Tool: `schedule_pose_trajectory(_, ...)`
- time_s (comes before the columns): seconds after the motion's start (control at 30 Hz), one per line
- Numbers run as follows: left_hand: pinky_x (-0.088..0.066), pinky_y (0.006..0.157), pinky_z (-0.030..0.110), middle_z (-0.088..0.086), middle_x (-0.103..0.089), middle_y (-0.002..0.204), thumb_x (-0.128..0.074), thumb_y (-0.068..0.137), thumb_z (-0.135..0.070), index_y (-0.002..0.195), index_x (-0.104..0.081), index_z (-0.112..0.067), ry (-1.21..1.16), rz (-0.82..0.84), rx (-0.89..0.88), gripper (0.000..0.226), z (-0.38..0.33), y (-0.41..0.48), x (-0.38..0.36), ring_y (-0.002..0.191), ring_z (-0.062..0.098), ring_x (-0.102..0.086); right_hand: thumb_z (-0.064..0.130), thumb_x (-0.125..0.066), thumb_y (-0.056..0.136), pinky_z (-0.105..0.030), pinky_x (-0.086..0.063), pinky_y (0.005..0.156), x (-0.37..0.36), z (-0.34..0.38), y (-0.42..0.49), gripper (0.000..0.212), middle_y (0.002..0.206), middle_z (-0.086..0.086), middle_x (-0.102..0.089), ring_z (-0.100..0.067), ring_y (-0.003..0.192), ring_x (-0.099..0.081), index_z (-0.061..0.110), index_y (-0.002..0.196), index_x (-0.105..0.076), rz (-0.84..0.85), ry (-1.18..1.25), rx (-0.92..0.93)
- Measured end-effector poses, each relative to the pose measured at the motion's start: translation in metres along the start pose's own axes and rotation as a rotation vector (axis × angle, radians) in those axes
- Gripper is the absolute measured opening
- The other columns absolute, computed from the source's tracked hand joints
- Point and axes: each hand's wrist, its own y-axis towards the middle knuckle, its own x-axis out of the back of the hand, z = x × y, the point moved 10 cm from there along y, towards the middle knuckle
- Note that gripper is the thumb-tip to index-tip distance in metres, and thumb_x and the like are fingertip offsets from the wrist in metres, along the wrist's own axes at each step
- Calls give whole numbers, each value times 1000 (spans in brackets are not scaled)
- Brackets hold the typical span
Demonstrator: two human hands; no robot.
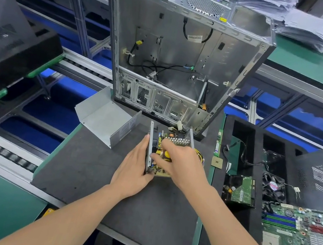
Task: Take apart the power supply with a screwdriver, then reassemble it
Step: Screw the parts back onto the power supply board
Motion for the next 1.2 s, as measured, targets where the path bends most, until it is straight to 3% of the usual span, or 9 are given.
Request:
schedule_pose_trajectory(0.1,-29,119,28,-33,0,166,-66,82,-32,162,13,-44,-10,1,3,113,-2,0,1,151,9,-24,49,-61,99,-38,-48,61,3,4,-3,27,85,8,-58,-25,75,-61,25,91,-51,-6,-21,61)
schedule_pose_trajectory(0.2,-30,122,33,-18,-8,171,-61,80,-39,164,9,-39,-19,6,6,109,-3,1,0,153,11,-25,36,-65,96,-39,-51,74,1,4,-6,17,110,20,-50,-15,91,-60,35,107,-51,151,68,153)
schedule_pose_trajectory(0.33,-26,121,29,-19,-6,171,-68,82,-37,163,9,-39,-14,13,22,113,0,2,-1,154,11,-23,18,-70,96,-30,-49,80,-6,5,-9,13,98,17,-67,-8,90,-59,27,101,-62,346,77,261)
schedule_pose_trajectory(0.5,-31,121,34,-16,-9,171,-67,81,-33,163,9,-40,-10,10,20,112,-1,1,0,153,15,-27,35,-75,95,-35,-41,63,-5,-8,0,20,71,15,-54,-9,72,-46,26,101,-58,168,126,90)
schedule_pose_trajectory(0.67,-37,119,39,-18,-11,171,-67,80,-29,163,7,-41,-9,8,38,112,0,1,1,151,16,-32,43,-79,90,-22,-29,49,-7,-9,4,35,59,14,-47,-12,59,-49,25,91,-49,58,146,-28)
schedule_pose_trajectory(0.83,-33,121,38,-21,-5,171,-69,78,-31,163,8,-43,-13,18,44,115,1,1,0,153,15,-28,47,-76,91,-36,-54,63,-4,-17,7,32,73,1,-68,-21,72,-66,24,97,-55,95,148,-147)
schedule_pose_trajectory(1.03,-29,124,37,-17,-6,172,-70,81,-29,163,11,-42,-3,12,29,116,0,1,1,155,11,-23,47,-76,92,-35,-48,61,-1,-15,0,33,71,3,-65,-21,72,-63,22,96,-54,31,131,-154)
schedule_pose_trajectory(1.13,-25,122,28,-15,-8,172,-68,83,-33,156,20,-52,1,18,21,116,-3,1,1,154,8,-20,39,-74,94,-37,-49,71,-8,-8,0,20,88,10,-66,-9,81,-60,32,102,-57,193,205,-27)
schedule_pose_trajectory(1.2,-24,121,27,-14,-11,171,-66,84,-35,152,25,-56,-2,24,27,116,-3,1,1,153,8,-19,29,-70,98,-41,-53,83,-18,-2,-6,20,102,12,-68,-13,94,-61,37,110,-55,347,241,46)
